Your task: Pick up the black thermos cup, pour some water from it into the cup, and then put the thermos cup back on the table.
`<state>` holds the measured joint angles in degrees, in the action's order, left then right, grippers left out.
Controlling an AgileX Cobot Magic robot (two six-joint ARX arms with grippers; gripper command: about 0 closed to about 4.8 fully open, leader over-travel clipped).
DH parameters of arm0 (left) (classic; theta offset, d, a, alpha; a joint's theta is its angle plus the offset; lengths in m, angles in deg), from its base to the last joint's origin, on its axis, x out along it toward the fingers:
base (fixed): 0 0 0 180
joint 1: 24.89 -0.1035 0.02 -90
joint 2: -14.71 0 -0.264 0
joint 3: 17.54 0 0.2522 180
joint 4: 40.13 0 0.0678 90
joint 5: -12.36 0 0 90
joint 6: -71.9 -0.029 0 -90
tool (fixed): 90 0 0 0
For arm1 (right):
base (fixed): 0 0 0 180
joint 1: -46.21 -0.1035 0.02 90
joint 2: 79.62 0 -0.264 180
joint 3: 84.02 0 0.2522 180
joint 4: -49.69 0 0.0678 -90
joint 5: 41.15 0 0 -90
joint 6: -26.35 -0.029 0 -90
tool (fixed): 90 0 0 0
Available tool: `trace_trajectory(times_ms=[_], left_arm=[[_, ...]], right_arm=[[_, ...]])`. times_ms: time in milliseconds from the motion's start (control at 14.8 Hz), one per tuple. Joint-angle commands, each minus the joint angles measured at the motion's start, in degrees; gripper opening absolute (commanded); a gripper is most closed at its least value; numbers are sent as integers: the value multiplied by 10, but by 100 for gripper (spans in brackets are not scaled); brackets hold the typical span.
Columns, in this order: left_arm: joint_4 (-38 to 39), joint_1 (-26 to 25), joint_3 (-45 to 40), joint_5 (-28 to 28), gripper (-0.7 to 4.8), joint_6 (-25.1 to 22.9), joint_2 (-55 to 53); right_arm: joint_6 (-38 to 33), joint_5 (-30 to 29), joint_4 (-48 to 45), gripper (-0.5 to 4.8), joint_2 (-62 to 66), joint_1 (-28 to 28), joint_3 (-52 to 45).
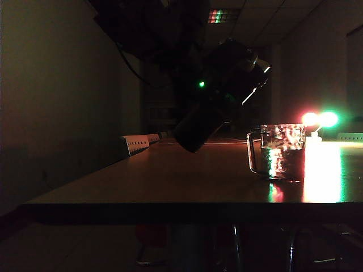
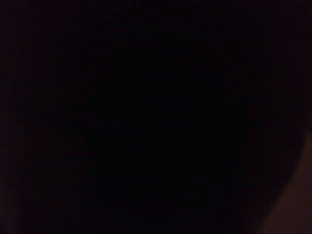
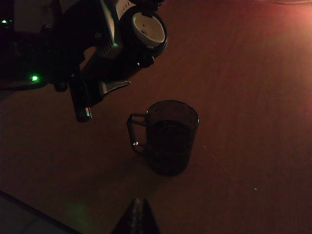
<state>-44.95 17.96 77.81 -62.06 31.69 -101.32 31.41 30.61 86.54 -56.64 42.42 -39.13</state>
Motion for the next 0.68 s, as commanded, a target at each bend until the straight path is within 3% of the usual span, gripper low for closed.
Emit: trace_trajectory(times_ms=[68, 338, 473, 676], left_arm=[[-32, 1, 5, -20, 300, 3, 5], [-33, 2, 5, -23, 299, -18, 5], [-29, 2, 5, -13, 299, -102, 5], [-29, 2, 5, -12, 300, -166, 5]], right_arm=[[1, -4, -6, -5, 0, 0, 3], [1, -3, -6, -5, 0, 0, 3], [1, -3, -6, -5, 0, 0, 3], [1, -3, -6, -5, 0, 0, 3]])
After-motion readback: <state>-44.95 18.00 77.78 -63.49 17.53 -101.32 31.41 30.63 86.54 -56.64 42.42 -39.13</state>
